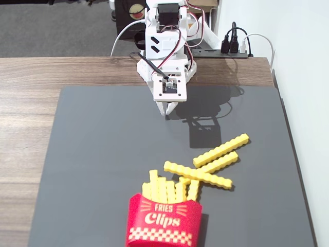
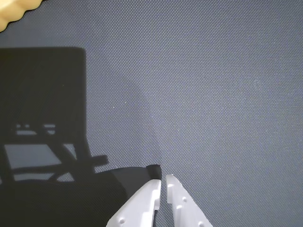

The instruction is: Grab a fry

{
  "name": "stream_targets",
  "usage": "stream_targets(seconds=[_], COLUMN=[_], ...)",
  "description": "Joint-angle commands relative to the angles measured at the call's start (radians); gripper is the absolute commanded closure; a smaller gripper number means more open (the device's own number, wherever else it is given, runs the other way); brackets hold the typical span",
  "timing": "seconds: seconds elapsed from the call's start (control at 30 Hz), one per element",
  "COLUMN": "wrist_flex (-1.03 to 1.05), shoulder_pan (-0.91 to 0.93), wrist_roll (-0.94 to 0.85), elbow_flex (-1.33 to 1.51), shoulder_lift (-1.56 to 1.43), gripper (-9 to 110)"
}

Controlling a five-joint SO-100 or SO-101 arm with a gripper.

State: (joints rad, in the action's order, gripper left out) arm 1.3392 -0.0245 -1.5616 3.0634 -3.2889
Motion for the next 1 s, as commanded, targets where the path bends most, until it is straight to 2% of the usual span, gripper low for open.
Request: stream_targets(seconds=[0.0,0.47,0.77,0.97], wrist_flex=[0.008,-0.002,-0.008,0.021], shoulder_pan=[-0.008,-0.02,-0.074,-0.16], wrist_roll=[-0.006,-0.029,0.114,0.31], elbow_flex=[0.0,-0.003,-0.152,-0.307], shoulder_lift=[-0.005,0.026,0.21,0.357], gripper=[101,101,101,101])
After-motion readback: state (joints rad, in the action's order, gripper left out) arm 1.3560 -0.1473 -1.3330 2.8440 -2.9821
